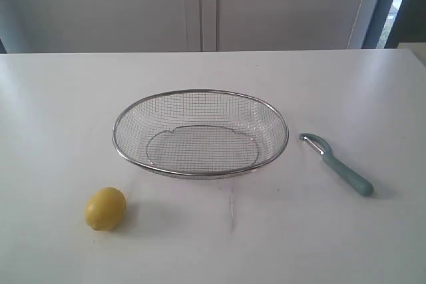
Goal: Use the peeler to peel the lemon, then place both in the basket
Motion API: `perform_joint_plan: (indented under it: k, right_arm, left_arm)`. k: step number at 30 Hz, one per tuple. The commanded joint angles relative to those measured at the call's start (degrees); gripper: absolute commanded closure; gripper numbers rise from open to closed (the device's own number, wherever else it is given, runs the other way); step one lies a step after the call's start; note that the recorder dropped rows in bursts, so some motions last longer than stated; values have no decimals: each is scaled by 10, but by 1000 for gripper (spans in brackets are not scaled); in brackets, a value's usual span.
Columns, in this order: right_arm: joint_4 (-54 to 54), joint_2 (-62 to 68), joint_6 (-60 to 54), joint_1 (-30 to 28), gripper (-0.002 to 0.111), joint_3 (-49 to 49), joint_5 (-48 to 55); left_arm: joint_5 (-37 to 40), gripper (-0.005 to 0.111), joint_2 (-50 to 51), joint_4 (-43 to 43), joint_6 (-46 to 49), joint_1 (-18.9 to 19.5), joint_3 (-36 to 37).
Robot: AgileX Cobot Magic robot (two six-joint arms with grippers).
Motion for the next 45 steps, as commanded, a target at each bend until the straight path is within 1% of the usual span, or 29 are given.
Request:
perform_joint_plan:
  k: [1, 26, 30, 33, 36, 45]
  right_arm:
    - [-3, -3, -1, -3, 108, 3, -8]
    - [-3, -3, -1, -3, 108, 3, -8]
    - [-3, -3, -1, -3, 108, 3, -22]
    - [-3, -3, -1, -3, 108, 3, -49]
    - [-3, -3, -1, -3, 108, 3, -116]
    - [-3, -3, -1, -3, 108, 3, -248]
  left_arm:
    - [-2, 107, -3, -3, 1, 1, 3]
    - [-2, 107, -3, -3, 1, 1, 3]
    - [-2, 107, -3, -3, 1, 1, 3]
    - [-2, 107, -3, -3, 1, 1, 3]
    - [-2, 107, -3, -3, 1, 1, 3]
    - [-2, 107, -3, -3, 1, 1, 3]
